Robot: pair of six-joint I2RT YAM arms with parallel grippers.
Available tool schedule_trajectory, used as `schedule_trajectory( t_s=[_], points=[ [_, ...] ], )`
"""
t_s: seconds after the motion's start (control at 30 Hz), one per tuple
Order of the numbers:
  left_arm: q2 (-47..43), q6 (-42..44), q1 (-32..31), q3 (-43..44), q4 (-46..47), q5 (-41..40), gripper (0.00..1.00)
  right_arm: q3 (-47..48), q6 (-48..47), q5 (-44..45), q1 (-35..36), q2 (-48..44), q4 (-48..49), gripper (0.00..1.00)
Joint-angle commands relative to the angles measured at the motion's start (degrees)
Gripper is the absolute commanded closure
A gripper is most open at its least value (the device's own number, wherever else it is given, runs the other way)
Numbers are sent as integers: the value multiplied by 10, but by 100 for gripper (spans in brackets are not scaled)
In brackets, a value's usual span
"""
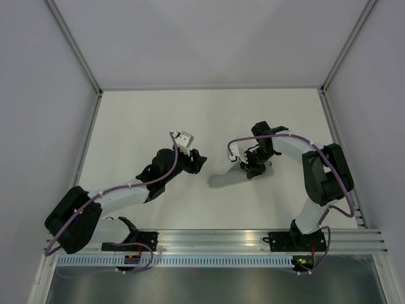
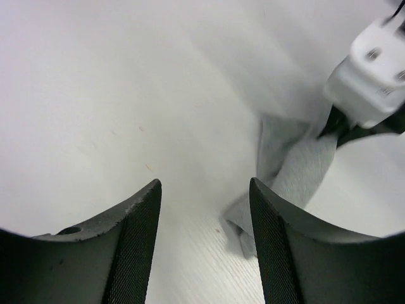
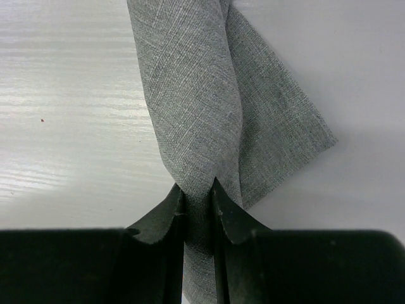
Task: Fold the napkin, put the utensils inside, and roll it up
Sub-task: Roll the napkin with the utensil
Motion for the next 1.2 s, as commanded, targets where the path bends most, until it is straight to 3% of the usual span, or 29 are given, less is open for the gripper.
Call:
schedule_trajectory(
  t_s=[0.0, 0.13, 0.23, 0.53, 0.8, 1.17],
  points=[
    [-94, 31, -20, -46, 146, -144, 39, 28, -22, 4, -6, 55, -57, 92],
    [-123, 228, -106, -63, 185, -253, 39, 78, -24, -10, -11, 112, -95, 91],
    [-98, 319, -172, -58, 215, -290, 36, 119, -24, -22, -17, 149, -124, 91],
    [69, 498, -269, 20, 205, -270, 28, 210, -16, -39, -23, 227, -183, 91],
    [204, 494, -281, 91, 148, -156, 22, 243, -1, -38, -24, 256, -190, 91],
    [296, 461, -272, 138, 128, -127, 21, 245, 5, -36, -24, 267, -188, 91]
  ],
)
